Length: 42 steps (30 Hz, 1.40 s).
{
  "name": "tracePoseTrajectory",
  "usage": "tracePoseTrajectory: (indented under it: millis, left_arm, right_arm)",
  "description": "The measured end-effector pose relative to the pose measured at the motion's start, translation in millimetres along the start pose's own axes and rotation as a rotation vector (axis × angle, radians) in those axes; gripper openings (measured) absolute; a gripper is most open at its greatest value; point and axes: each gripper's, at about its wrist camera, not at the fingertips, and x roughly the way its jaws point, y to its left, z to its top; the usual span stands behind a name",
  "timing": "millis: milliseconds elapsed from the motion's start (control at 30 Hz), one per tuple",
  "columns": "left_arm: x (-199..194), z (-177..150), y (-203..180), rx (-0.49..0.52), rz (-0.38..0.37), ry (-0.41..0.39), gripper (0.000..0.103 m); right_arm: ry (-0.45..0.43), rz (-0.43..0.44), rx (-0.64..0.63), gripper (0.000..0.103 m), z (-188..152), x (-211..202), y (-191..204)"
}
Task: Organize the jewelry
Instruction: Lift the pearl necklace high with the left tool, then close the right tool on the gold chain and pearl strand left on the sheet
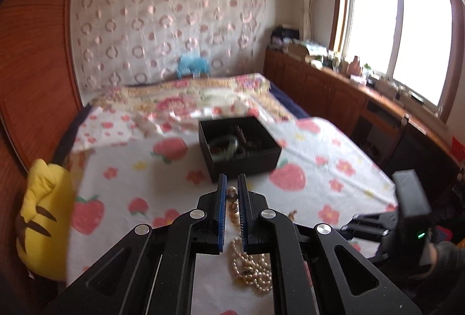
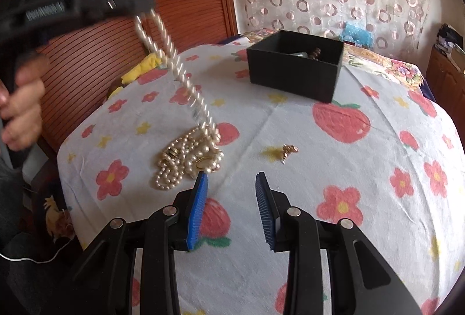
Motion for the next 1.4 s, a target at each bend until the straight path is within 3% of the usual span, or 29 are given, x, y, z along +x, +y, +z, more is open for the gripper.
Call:
tracePoseTrajectory:
  millis: [233, 533, 600, 833, 1133, 1200, 1400]
  left_arm:
    - [-36.0, 28.8, 8.3, 0.010, 0.027, -0.097, 0.007]
    - [-56.0, 41.1, 24.0, 0.005, 0.078, -0.151, 0.007]
    - [-56.7, 40.2, 27.1, 0.004, 0.090, -0.149, 0.007]
    - [-48.6, 27.9, 36.9, -0.012, 0.098, -0.115, 0.007]
    - [-37.5, 14.6, 39.6, -0.013, 0.092, -0.077, 0.007]
    - [-36.6, 12.9, 39.2, -0.014, 0.087, -0.076, 0.007]
    - [-34.0, 9.9, 36.3, -0.007, 0.081, -0.070, 0.007]
  right_arm:
    - [0.011, 0.013, -0.006, 0.037, 7.2, 7.4, 5.5]
    - [0.045, 0.054, -0.033, 0.037, 15.1, 20.7, 18.9]
    - [0.056, 0.061, -0.048, 0.037, 17.6, 24.3, 24.0]
    - [0.108, 0.062, -0.104, 0.018, 24.1, 41.4, 36.8]
    - [0.158, 0.052, -0.154, 0.015, 28.3, 54.1, 41.4]
    - [0.163, 0.065, -0.150, 0.003, 28.1, 53.6, 39.1]
    - [0.151, 0.029, -0.157, 0.000, 29.1, 47.0, 32.7]
